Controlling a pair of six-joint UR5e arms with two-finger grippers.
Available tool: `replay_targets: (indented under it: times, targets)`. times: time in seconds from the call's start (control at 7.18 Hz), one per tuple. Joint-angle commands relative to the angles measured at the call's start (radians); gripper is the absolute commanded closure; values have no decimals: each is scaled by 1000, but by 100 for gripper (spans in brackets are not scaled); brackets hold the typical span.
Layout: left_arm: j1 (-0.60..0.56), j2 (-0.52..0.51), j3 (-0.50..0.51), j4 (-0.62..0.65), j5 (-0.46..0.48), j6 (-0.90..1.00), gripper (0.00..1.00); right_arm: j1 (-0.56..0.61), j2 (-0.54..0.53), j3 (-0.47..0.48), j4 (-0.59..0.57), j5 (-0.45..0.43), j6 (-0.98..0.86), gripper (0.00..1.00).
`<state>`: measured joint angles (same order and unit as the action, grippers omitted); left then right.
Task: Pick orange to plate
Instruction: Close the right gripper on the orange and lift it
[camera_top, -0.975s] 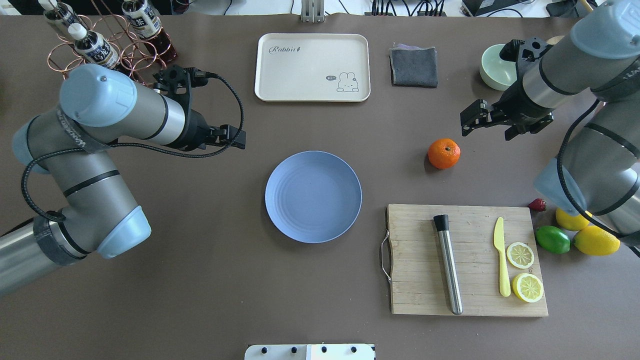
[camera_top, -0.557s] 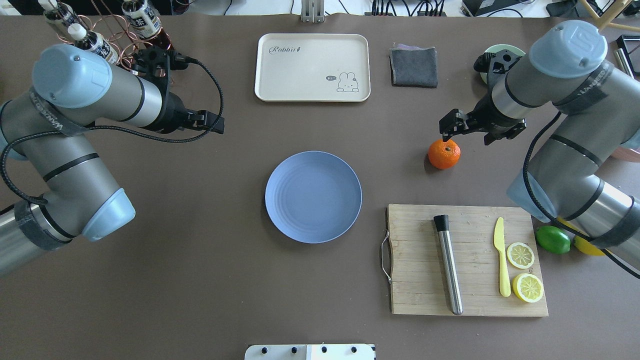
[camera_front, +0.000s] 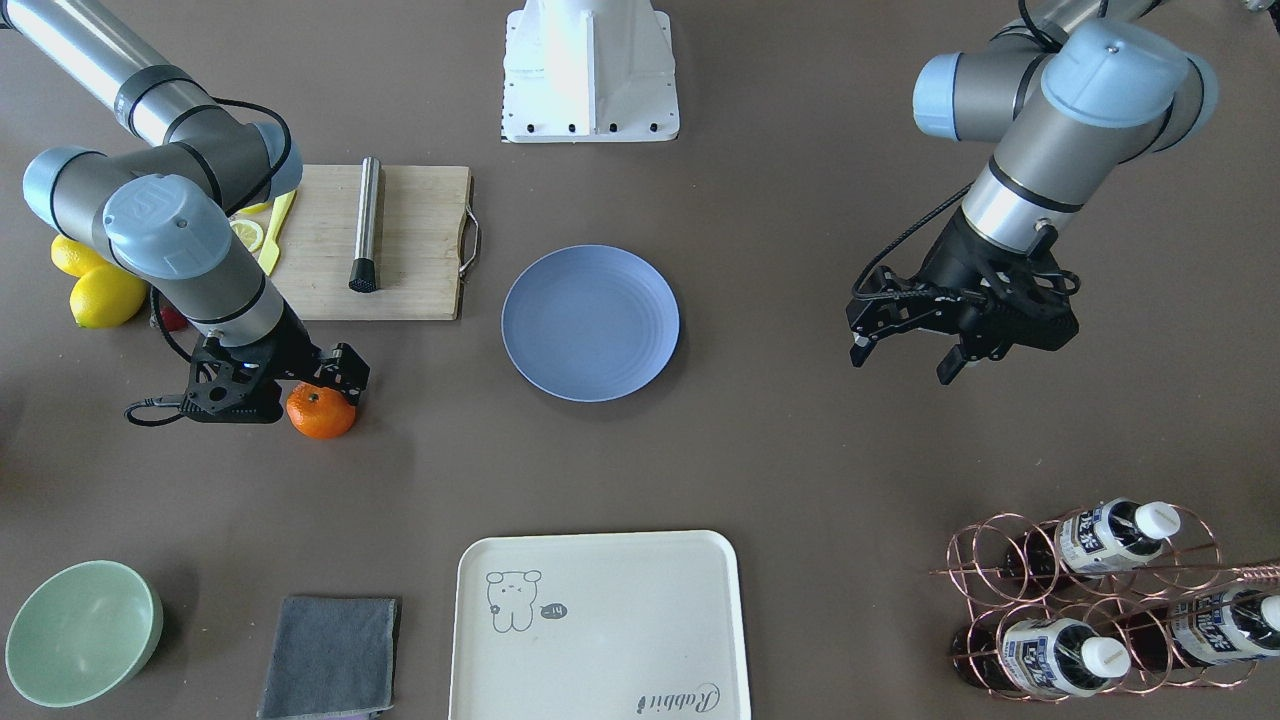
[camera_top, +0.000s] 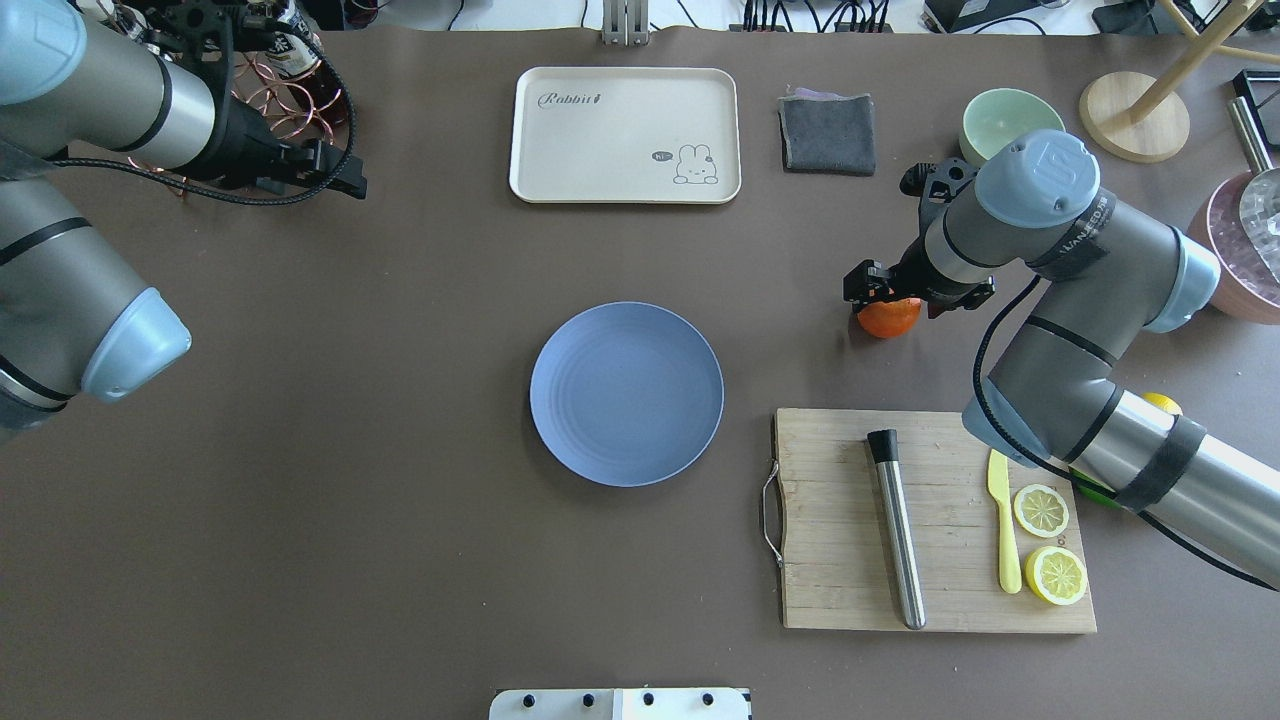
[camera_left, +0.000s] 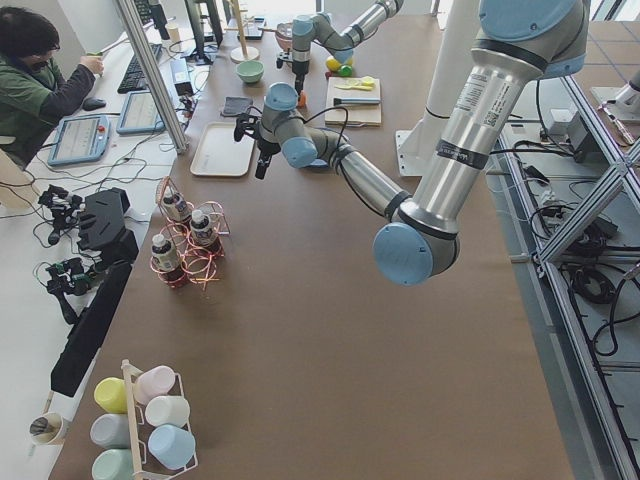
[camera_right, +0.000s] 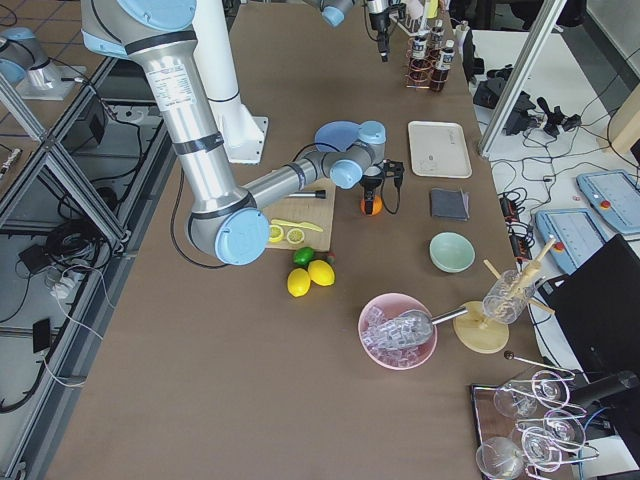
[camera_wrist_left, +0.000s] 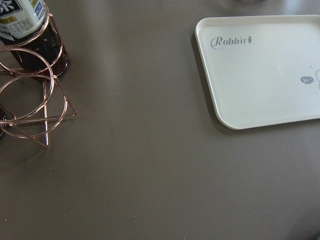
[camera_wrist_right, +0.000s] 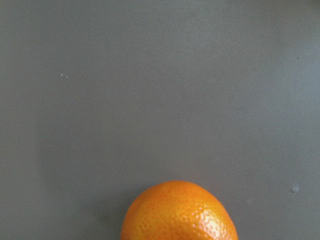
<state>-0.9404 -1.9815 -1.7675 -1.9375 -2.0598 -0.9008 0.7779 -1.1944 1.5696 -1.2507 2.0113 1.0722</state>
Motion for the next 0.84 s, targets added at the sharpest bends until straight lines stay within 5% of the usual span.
replay_targets:
  times: [0.0, 0.28, 0.7]
  targets:
    - [-12, 3, 2, 0, -17, 0, 2, -3, 12, 1, 2, -3, 3, 95]
    - [-33, 0, 8, 3, -19, 22, 2, 18, 39, 36, -25, 12, 6, 100]
    - [-154, 58, 17, 12, -98, 244, 2, -44, 139, 231, -301, 9, 138, 100]
